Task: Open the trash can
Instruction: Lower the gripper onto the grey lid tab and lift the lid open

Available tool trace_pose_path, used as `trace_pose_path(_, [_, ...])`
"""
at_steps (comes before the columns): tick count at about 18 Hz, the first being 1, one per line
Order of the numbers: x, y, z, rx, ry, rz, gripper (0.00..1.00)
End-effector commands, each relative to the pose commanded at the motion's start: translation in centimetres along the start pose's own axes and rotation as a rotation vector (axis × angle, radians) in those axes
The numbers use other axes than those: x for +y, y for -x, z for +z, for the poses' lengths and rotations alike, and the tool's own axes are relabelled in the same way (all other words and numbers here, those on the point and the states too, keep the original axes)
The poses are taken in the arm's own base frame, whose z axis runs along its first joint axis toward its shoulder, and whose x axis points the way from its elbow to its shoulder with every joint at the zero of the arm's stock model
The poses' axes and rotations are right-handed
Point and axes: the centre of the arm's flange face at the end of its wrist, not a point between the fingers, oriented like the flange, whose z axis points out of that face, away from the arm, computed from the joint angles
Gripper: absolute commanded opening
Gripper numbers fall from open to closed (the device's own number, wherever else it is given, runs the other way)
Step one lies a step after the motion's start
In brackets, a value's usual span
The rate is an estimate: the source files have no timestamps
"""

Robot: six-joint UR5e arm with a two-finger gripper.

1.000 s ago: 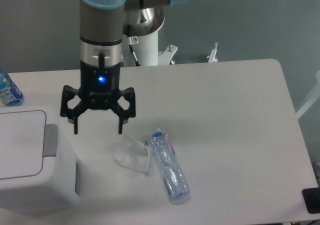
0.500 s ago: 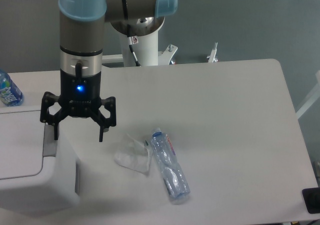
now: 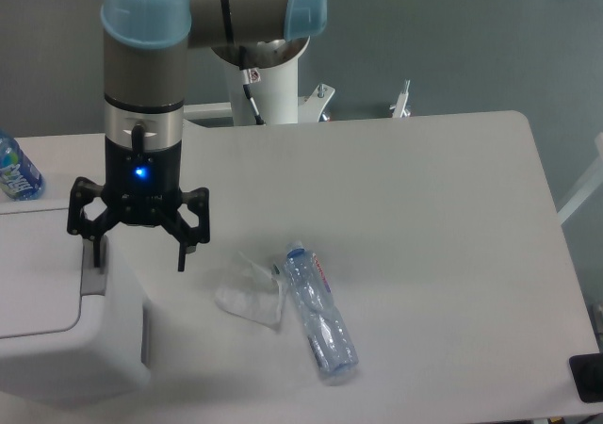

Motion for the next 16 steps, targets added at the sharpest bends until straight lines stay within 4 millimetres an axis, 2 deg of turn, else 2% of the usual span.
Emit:
trace_pose_path(13, [-0.1,0.0,0.1,0.000,-0.001,0.003,1.00])
trace_pose_path(14, [-0.5,-0.1,-0.3,0.000,-0.012,0.006,1.00])
trace_pose_path(16, [-2.3,-0.5,-2.5,-0.001,-0.064,0.023,1.00])
